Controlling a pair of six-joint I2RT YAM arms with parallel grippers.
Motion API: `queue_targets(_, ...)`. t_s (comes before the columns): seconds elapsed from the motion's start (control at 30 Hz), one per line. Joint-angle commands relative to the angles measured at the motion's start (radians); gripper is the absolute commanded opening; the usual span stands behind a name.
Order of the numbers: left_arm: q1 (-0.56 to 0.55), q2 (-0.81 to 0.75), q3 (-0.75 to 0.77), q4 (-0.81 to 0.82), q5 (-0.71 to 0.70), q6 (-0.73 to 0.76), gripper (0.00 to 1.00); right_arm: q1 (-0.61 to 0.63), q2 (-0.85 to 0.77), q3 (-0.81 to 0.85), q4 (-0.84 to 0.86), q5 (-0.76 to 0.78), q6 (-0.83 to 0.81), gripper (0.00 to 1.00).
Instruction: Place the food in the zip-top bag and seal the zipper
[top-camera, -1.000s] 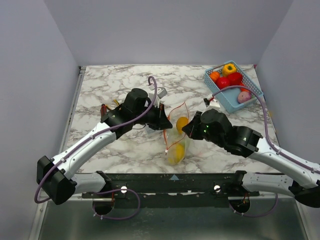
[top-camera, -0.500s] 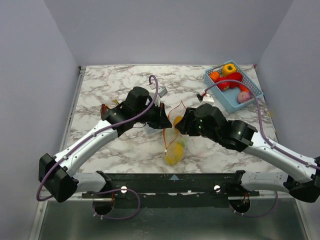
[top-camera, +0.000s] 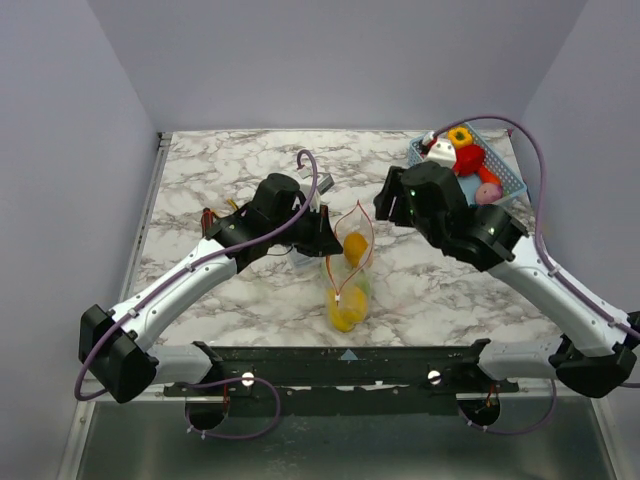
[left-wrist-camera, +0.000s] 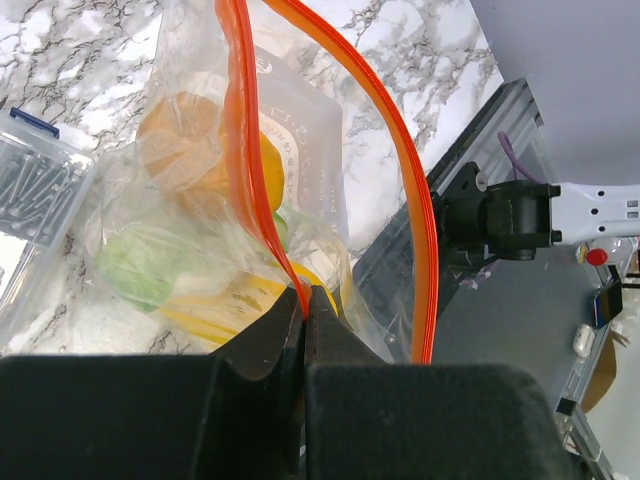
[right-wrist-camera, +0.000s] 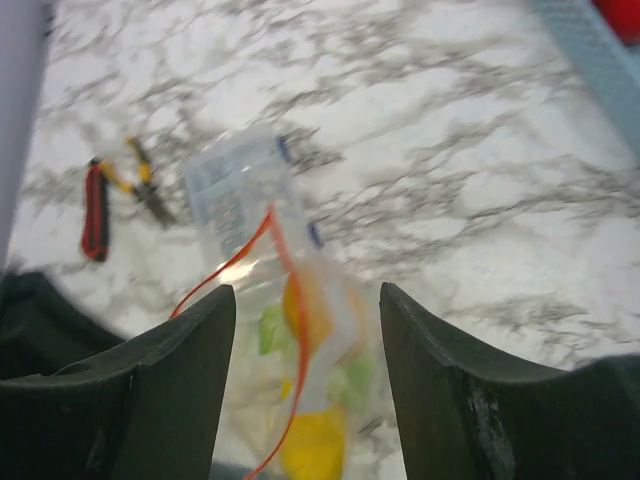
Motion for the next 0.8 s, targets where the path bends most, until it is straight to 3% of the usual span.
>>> queue_targets(0.0, 0.007, 0.009, 0.013, 0.011, 0.000, 0.007, 0.00, -0.217, 0.027, -0.025, 0.026, -0.059, -0.098, 0.63)
queue_targets(0.33, 0.007, 0.024, -0.002, 0.039, 0.053, -0.004, 0.00, -0.594, 0.207, -0.130, 0.198, -0.241, -0.113, 0.62)
queue_targets(0.77, 0.007, 0.029, -0.002, 0.039, 0.069, -0.016, 0.00, -0.843, 0.499, 0.024, 0.316, -0.275, -0.085, 0.63)
